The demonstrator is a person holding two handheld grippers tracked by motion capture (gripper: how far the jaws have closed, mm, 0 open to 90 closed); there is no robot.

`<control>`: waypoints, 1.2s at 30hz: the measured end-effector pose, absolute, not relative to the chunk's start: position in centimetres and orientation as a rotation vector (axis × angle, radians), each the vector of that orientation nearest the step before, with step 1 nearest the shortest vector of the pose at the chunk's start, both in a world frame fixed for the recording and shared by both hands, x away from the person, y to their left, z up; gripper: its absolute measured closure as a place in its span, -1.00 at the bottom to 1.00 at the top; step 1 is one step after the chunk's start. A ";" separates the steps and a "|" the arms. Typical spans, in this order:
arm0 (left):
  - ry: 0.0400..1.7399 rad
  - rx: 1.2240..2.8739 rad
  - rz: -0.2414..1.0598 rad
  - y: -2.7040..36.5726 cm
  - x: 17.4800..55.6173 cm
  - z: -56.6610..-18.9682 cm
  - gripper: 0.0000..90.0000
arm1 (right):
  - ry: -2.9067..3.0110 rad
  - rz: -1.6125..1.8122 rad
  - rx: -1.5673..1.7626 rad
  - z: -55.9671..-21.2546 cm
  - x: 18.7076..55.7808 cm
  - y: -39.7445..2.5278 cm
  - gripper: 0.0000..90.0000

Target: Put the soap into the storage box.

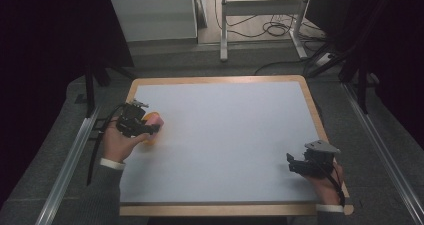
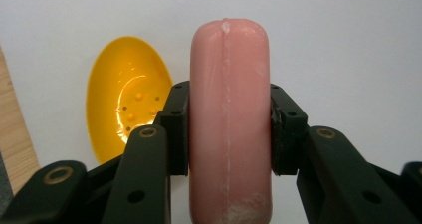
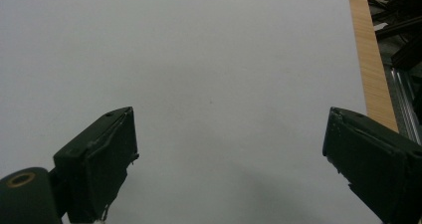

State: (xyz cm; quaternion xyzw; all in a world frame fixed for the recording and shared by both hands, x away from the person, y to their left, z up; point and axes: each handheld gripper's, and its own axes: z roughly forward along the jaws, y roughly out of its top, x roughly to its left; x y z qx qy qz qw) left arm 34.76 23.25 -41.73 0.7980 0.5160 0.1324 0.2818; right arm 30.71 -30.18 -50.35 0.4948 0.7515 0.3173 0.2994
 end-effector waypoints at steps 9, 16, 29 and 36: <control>1.412 2.138 0.349 23.8 35.5 -42.1 0.34 | 1.997 0.842 1.314 -50.4 30.7 -30.2 -0.85; 1.437 2.142 0.349 24.2 36.4 -42.4 0.34 | 1.997 0.838 1.317 -50.4 30.8 -30.2 -0.85; 1.480 2.136 0.345 24.8 37.8 -43.1 0.34 | 1.999 0.833 1.318 -50.6 30.8 -30.4 -0.85; 1.498 2.133 0.340 25.0 38.3 -43.5 0.34 | 1.998 0.831 1.322 -50.6 30.9 -30.4 -0.85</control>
